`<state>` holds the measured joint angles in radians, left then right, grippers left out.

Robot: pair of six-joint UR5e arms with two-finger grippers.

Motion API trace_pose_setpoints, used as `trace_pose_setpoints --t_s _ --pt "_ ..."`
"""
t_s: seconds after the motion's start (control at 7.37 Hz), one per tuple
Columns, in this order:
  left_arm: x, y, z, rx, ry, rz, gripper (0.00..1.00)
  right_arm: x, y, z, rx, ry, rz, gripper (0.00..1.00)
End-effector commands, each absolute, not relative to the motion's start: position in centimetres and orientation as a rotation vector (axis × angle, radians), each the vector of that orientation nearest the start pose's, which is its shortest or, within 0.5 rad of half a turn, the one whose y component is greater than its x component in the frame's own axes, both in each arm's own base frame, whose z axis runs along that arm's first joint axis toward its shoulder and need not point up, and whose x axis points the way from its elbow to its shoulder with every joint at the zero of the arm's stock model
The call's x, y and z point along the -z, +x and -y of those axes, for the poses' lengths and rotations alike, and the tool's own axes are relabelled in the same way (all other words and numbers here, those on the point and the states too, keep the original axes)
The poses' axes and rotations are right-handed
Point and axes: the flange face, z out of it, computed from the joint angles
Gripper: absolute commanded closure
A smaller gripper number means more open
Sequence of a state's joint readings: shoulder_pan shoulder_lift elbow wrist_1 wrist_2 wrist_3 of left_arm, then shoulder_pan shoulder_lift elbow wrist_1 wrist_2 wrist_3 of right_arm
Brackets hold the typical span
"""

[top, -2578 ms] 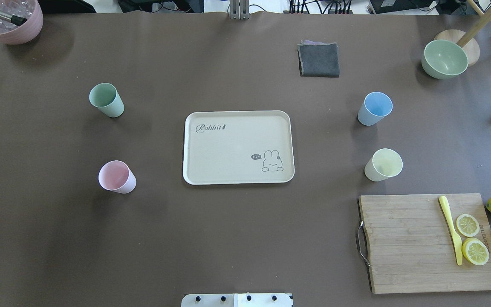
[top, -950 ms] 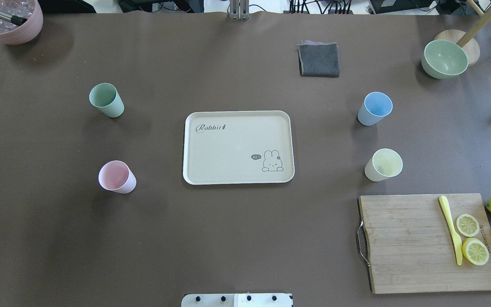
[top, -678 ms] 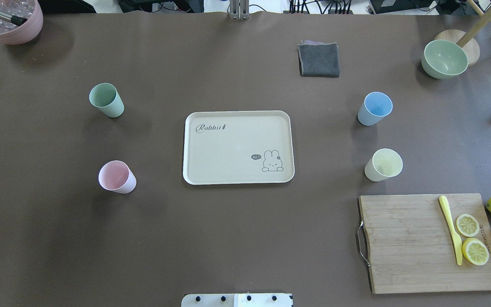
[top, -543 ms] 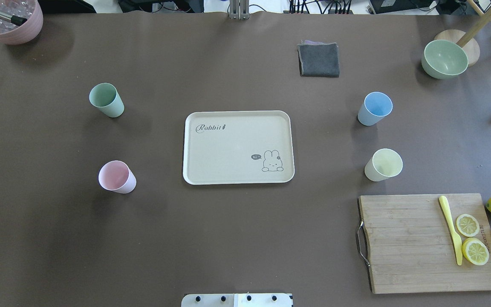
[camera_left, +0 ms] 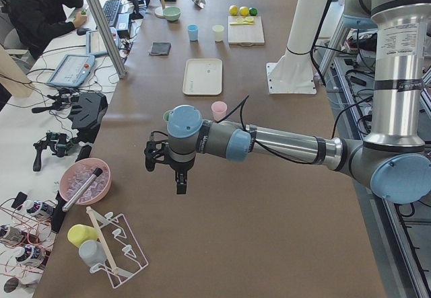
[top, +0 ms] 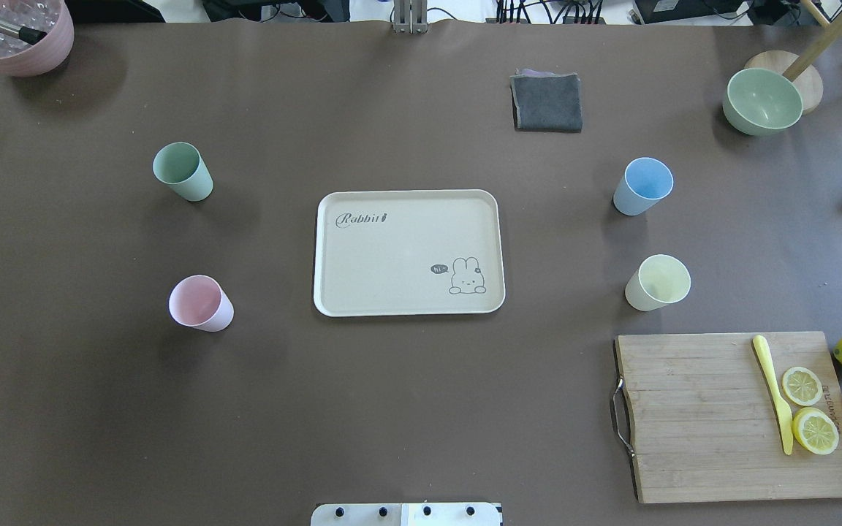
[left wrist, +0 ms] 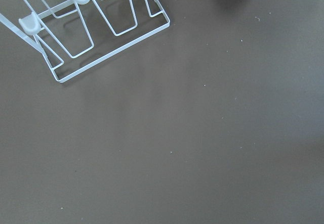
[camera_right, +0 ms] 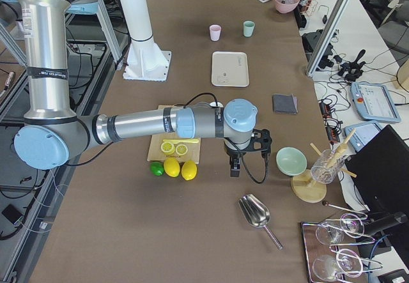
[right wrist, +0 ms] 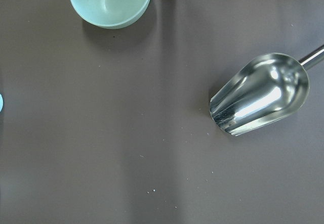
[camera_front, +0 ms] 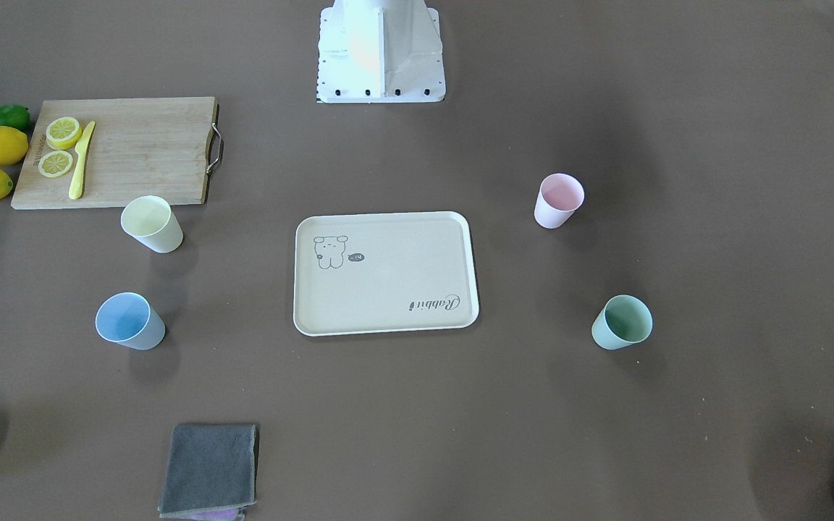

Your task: Place all cups on tray

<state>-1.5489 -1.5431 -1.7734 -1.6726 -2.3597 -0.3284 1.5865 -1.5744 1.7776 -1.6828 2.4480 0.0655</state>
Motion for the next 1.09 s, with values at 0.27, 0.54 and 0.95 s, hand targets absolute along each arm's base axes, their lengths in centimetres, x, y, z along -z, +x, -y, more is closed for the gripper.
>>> trace_pose_setpoints --t_s 0.27,0.54,0.95 --pt "-53.5 0.8 52.1 0.155 0.116 -0.854 0.02 -48.9 -0.4 48.2 0.005 0.07 0.901 0.0" --pt "-53.4 0.7 51.8 0.136 0.145 -0.858 0.02 -46.7 -6.4 48.3 -0.013 0.088 0.929 0.0" --pt "-52.1 0.7 51.8 0.12 0.196 -0.873 0.02 -44.5 -18.5 46.3 -0.11 0.099 0.931 0.0"
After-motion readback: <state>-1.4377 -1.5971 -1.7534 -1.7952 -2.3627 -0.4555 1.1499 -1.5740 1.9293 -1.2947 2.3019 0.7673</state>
